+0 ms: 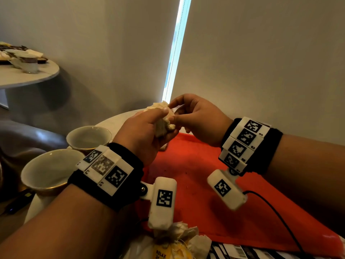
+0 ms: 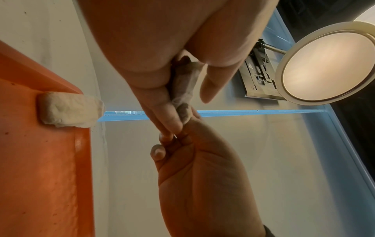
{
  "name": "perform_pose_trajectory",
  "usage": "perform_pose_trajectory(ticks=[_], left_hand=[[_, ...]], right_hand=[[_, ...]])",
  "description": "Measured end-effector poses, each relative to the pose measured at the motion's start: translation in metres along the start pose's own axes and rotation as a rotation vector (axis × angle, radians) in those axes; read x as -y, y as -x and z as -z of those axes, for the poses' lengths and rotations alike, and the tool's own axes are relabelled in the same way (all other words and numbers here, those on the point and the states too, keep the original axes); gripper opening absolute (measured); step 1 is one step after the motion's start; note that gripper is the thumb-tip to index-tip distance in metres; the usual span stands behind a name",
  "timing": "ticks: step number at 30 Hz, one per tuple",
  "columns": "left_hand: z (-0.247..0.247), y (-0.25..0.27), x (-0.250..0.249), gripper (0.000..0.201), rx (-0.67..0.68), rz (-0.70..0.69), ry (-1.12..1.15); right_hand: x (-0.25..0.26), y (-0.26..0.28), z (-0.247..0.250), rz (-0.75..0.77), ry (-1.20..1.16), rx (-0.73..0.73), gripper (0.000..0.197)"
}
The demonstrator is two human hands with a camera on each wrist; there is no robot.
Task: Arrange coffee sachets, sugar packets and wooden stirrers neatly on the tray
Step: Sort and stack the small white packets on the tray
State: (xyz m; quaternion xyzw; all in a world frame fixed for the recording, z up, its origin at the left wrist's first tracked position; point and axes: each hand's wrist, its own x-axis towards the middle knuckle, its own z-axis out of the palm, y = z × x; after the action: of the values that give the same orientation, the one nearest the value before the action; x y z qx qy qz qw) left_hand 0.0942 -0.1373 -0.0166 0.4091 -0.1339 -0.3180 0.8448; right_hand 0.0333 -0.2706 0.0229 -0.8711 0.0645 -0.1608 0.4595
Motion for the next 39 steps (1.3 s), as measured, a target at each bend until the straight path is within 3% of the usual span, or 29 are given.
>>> perform_pose_trajectory(ticks=[4, 11, 18, 24, 29, 36, 39], left_hand=[[0.004, -0.002, 0.001, 0.032, 0.02, -0.021, -0.047], [0.007, -0.004, 0.003, 0.021, -0.07, -0.112, -0.17], [0.007, -0.005, 0.003, 0.027, -0.084, -0.104, -0.259], [0.01, -0.01, 0.001, 0.033, -0.199, -0.142, -0.11], [0.005, -0.009, -0.005, 0.033, -0.203, -0.144, 0.038], [0.008, -0.008, -0.012, 0.027, -0.198, -0.172, 0.116], [0.008, -0.005, -0.014, 0.041, -0.226, -0.181, 0.135]], right_hand=[[-0.001, 0.0, 0.002, 0.005, 0.018, -0.042, 0.035], [-0.005, 0.001, 0.005, -0.046, -0.05, 0.037, 0.016], [-0.007, -0.004, 0.007, -0.09, -0.002, -0.033, 0.009], [-0.009, -0.008, 0.009, -0.109, 0.002, -0.097, 0.012], [-0.015, -0.013, 0.012, -0.167, 0.062, -0.118, 0.019], [-0.026, -0.032, -0.005, -0.342, 0.276, 0.058, 0.018], [-0.028, -0.034, -0.015, -0.373, 0.356, 0.149, 0.009]])
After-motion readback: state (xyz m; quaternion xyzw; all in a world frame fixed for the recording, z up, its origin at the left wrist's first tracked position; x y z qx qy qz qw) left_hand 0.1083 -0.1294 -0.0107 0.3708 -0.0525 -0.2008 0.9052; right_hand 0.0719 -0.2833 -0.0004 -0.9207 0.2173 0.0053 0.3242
